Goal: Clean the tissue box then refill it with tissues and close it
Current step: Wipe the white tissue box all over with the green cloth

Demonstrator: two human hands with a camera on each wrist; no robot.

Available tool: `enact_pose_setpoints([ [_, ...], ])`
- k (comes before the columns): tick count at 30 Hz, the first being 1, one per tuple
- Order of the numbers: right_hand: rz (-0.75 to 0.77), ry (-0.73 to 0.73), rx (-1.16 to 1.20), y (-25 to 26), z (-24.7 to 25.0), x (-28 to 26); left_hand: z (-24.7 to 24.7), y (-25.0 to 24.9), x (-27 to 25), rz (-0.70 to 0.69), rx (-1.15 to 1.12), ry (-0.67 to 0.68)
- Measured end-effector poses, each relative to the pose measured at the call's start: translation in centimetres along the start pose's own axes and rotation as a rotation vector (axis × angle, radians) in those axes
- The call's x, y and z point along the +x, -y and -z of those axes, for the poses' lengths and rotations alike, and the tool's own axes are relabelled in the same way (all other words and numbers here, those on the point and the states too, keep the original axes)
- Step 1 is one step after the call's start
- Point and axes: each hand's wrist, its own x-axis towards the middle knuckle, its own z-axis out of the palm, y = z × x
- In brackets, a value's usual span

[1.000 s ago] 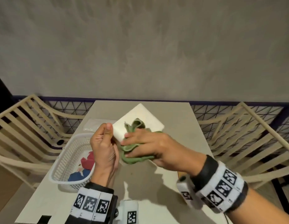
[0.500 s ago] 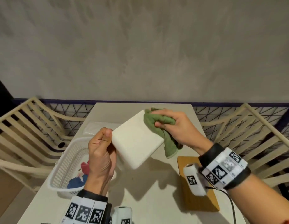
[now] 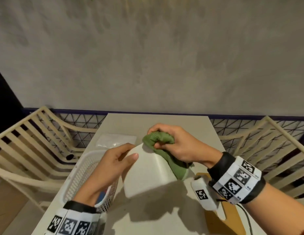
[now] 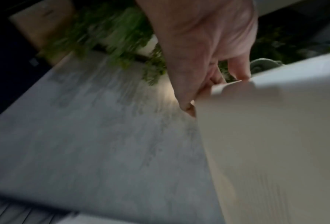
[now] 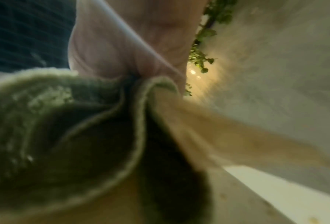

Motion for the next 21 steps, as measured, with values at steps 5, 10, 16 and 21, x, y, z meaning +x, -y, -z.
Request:
enact_pose_setpoints([
  [5,0.097,-0.050,-0.342,0.2,-2.6,0.7,-2.2,-0.6,0.8,-0.039,-0.072,-0.026],
  [10,-0.007,-0.299,-0.315,-3.9,-3.5,-2.8,-1.7,1.5,-0.6,0.033,-0.436,-0.201],
  [16,0.039,-0.430,-0.261,-2.6,-5.9,-2.3,-2.6,2.0,0.1,-0.020,-0.452,-0.261],
  [21,0.029,-0.456,-0.257,-3.2,-4.1,-2.0,-1.7,2.7,-0.2,-0.010,-0.497,-0.210],
])
